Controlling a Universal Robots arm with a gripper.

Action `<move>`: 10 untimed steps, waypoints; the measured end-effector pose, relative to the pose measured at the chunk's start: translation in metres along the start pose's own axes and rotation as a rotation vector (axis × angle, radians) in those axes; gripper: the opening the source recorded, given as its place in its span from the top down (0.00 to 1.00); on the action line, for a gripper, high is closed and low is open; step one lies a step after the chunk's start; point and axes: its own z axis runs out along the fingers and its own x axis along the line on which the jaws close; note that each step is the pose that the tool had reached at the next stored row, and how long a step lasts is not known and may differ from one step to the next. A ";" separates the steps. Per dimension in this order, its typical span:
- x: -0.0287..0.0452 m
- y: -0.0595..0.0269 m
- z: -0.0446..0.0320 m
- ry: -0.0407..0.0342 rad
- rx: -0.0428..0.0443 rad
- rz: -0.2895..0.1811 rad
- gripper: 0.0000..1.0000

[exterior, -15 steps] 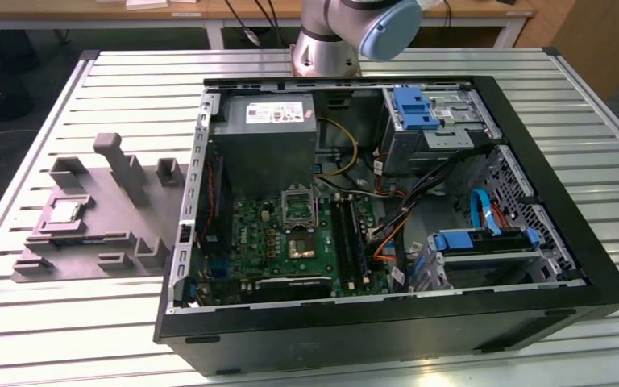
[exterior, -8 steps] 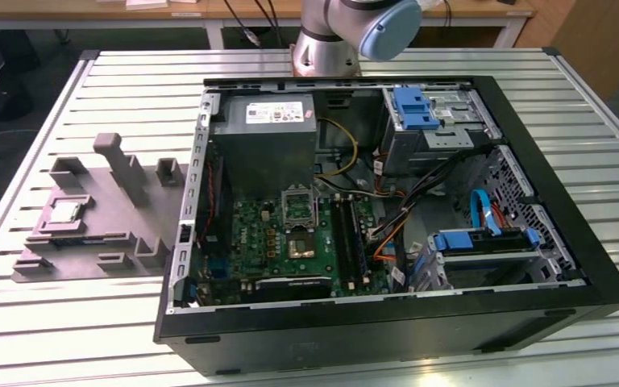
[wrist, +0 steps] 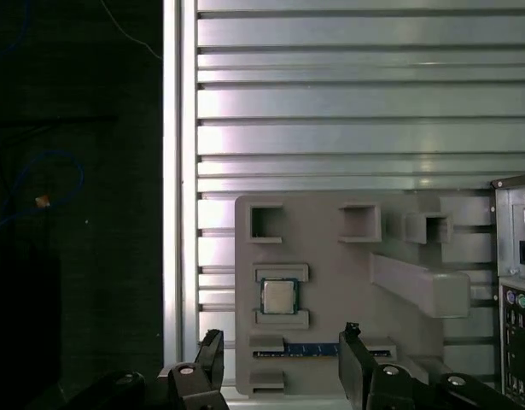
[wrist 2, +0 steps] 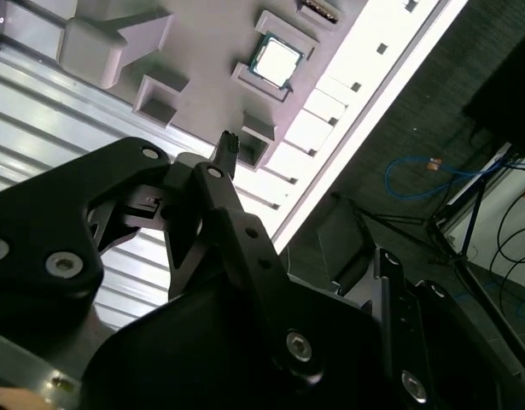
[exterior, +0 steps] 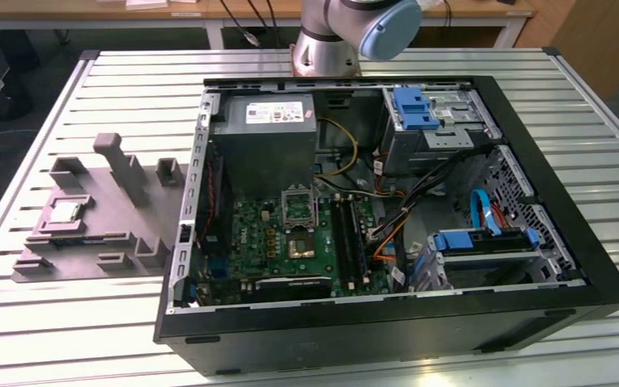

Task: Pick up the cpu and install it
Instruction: 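Pick up the cpu and move it towards the insertion slot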

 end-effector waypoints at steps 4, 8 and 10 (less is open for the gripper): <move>0.0000 -0.0002 0.0026 0.0002 -0.0003 0.000 0.35; 0.0000 -0.0002 0.0031 0.0000 -0.0004 0.000 0.35; 0.0000 -0.0002 0.0034 -0.0001 -0.0005 0.000 0.35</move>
